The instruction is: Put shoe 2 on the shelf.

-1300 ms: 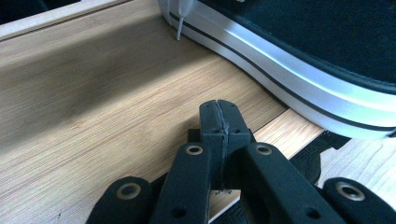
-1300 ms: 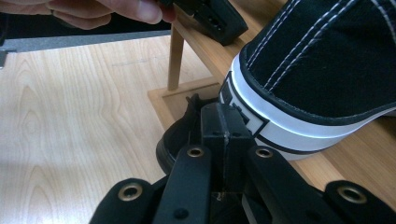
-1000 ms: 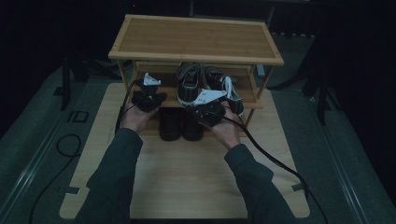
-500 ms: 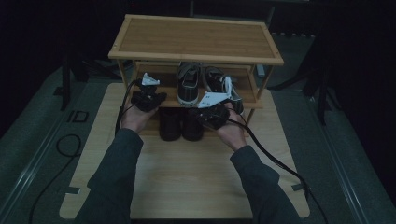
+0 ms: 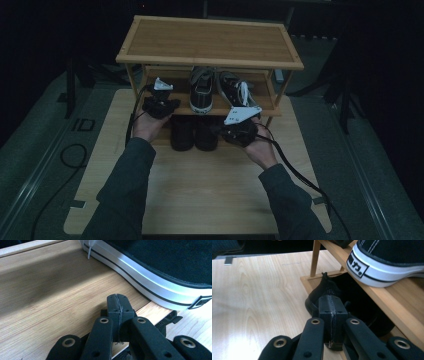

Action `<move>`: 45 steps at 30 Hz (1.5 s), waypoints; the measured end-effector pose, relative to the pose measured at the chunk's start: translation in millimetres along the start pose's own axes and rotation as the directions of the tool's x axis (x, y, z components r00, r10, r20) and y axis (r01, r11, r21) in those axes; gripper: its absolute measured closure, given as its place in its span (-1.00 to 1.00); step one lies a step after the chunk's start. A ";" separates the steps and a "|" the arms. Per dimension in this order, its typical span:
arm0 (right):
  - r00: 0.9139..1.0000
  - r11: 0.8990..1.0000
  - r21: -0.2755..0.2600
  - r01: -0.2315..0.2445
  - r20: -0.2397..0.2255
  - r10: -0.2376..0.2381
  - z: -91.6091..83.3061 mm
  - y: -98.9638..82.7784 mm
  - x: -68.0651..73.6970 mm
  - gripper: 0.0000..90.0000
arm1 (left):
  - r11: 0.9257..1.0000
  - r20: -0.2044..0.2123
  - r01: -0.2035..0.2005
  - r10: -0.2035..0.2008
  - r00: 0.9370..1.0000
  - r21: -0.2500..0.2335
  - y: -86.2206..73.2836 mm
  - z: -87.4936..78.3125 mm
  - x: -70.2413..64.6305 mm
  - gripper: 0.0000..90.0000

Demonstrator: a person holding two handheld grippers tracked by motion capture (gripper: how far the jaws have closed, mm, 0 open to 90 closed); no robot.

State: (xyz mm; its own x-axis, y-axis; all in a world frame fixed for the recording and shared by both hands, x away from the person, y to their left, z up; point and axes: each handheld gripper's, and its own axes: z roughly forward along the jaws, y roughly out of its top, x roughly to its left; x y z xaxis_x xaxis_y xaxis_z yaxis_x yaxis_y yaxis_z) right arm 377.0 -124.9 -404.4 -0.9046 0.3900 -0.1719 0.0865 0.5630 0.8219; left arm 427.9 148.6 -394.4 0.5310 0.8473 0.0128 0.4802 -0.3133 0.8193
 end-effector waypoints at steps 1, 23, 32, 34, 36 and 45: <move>1.000 1.000 0.000 -0.001 -0.003 0.001 -1.5 -1.8 -0.2 0.97 | 1.000 -0.001 -0.007 0.007 1.000 0.003 0.4 0.1 -0.2 1.00; 1.000 1.000 0.017 -0.016 0.004 0.016 -48.4 -37.7 -16.0 0.93 | 1.000 -0.009 -0.017 0.017 1.000 0.011 4.5 4.3 -4.4 0.99; 1.000 0.999 0.036 -0.004 0.016 0.003 -66.8 -42.9 -25.2 0.99 | 1.000 0.003 -0.011 0.011 1.000 0.011 4.6 4.4 -2.7 1.00; 1.000 0.999 0.037 -0.003 0.022 0.002 -71.9 -45.2 -27.3 0.99 | 1.000 -0.005 -0.023 0.023 1.000 0.017 5.3 4.3 -3.8 1.00; 0.999 1.000 0.028 -0.012 0.031 0.011 -78.3 -48.6 -30.6 0.99 | 0.999 -0.016 -0.045 0.046 0.999 0.025 6.6 4.5 -5.8 1.00; 0.998 0.999 0.003 -0.042 0.046 0.042 -93.7 -57.1 -41.4 0.99 | 0.999 -0.011 -0.044 0.045 0.999 0.020 8.6 7.7 -8.2 1.00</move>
State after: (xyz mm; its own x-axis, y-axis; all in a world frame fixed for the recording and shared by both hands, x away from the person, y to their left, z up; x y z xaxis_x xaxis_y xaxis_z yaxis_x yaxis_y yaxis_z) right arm 370.4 -241.5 -393.4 -0.8802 0.4460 -0.1619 0.1259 0.5486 0.8266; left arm 433.0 135.7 -391.9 0.5441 0.8372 0.0558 0.4704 -0.3594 0.8060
